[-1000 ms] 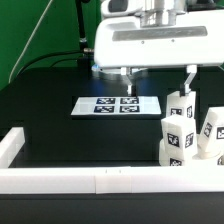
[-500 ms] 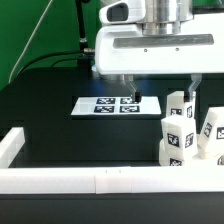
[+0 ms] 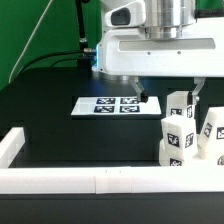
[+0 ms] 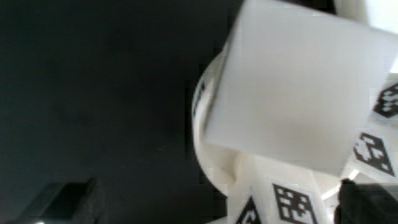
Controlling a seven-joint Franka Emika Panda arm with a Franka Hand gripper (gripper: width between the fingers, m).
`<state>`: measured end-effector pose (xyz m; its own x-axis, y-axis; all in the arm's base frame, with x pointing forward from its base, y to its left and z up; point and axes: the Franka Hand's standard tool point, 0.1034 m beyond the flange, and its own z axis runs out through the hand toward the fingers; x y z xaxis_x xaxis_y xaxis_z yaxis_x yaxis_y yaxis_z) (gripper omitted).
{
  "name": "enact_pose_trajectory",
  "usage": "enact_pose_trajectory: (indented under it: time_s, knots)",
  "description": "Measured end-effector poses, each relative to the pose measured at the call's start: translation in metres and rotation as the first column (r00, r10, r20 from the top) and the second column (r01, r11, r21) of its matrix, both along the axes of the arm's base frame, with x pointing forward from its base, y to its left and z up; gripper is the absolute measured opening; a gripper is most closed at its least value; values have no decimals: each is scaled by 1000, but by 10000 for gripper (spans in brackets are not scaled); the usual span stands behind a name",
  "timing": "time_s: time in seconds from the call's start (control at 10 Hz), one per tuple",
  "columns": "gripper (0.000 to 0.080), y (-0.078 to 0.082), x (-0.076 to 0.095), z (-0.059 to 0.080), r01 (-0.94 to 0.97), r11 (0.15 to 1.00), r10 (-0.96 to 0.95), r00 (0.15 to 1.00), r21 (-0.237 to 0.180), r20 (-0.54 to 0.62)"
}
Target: Assemble stool
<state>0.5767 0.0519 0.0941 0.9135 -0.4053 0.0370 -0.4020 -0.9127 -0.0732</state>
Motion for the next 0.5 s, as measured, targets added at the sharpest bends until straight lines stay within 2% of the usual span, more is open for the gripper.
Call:
enact_pose_trajectory:
  time_s: [0.1, 0.3, 0.5]
  knots:
    - [649, 1, 0, -1, 9, 1000, -9, 1000, -2, 8]
    - [649, 12, -2, -3, 47, 999, -47, 999, 7, 4]
    - [649, 11, -2, -3, 42, 999, -42, 999, 6, 4]
